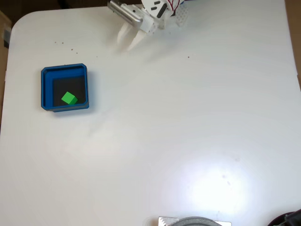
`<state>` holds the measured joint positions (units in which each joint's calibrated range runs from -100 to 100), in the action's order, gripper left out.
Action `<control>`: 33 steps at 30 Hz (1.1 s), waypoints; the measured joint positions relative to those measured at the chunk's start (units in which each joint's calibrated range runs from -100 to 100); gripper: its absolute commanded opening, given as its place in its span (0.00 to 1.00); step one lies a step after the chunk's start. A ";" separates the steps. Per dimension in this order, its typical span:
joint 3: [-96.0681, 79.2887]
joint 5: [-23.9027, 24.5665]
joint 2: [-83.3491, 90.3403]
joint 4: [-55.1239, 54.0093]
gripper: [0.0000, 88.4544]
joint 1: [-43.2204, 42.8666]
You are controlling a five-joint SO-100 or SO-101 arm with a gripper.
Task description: Pick up green cube and drop it in the blue box
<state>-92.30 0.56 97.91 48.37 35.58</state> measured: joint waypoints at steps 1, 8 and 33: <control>-0.09 0.05 0.00 0.00 0.21 -0.43; -6.53 0.10 0.00 -4.55 0.21 -3.48; -7.07 1.90 0.08 -8.94 0.06 -21.47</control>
<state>-99.37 2.47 97.99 39.43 14.11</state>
